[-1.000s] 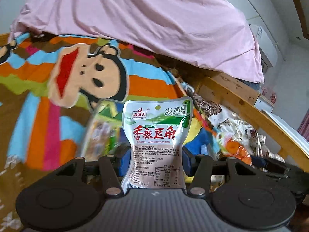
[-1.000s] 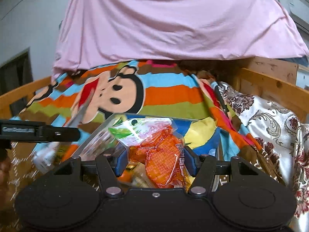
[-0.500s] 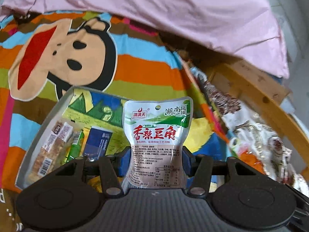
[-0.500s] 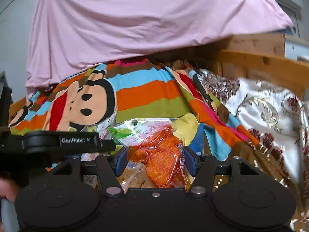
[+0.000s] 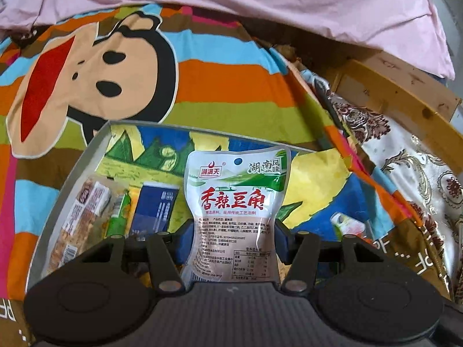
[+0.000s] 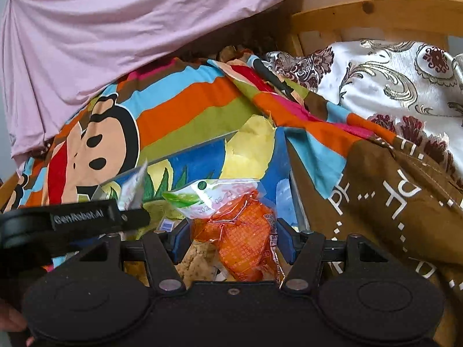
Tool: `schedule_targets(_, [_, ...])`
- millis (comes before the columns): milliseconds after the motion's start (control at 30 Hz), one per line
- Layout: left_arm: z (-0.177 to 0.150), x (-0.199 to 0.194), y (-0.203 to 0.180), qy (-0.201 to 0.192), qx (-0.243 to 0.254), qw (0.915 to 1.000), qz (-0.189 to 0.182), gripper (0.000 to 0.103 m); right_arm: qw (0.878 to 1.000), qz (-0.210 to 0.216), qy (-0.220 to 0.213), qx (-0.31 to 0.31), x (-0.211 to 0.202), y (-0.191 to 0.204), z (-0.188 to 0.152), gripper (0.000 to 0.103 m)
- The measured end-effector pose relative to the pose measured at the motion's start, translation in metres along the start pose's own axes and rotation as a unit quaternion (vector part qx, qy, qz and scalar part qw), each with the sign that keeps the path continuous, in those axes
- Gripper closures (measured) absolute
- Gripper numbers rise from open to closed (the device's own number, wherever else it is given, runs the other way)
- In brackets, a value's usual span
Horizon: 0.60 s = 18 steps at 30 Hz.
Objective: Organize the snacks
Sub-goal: 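Lower the white and orange packets into the tray and open both tools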
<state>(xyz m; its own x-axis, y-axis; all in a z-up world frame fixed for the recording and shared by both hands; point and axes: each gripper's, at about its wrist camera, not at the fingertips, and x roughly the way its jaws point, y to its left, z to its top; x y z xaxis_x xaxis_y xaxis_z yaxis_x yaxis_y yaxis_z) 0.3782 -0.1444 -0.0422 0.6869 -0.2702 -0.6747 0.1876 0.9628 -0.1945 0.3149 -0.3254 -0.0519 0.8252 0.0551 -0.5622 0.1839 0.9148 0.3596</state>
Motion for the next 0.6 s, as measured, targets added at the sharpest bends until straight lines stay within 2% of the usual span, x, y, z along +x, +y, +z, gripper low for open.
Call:
schedule_targets(167, [0.001, 0.003, 0.005, 0.012, -0.017, 0.9998, 0.001, 0.032, 1.000, 0.011, 0.003, 0.012, 0.001, -0.003, -0.002, 0.035])
schedule_targets(233, [0.002, 0.004, 0.010, 0.028, -0.032, 0.9991, -0.004, 0.024, 1.000, 0.012, 0.002, 0.018, 0.001, -0.005, -0.002, 0.035])
schedule_targets(300, [0.001, 0.003, 0.017, 0.033, -0.050, 0.9982, -0.006, 0.022, 1.000, 0.016, -0.001, 0.024, 0.000, -0.006, -0.002, 0.033])
schedule_targets(400, [0.001, -0.004, 0.023, 0.025, -0.061, 0.9978, -0.006, 0.016, 0.999, 0.021, -0.012, 0.030, -0.006, -0.007, 0.002, 0.026])
schedule_targets(600, [0.006, -0.022, 0.020, 0.013, -0.051, 0.9986, -0.005, 0.011, 0.999, 0.026, -0.032, 0.031, -0.022, -0.005, 0.010, 0.019])
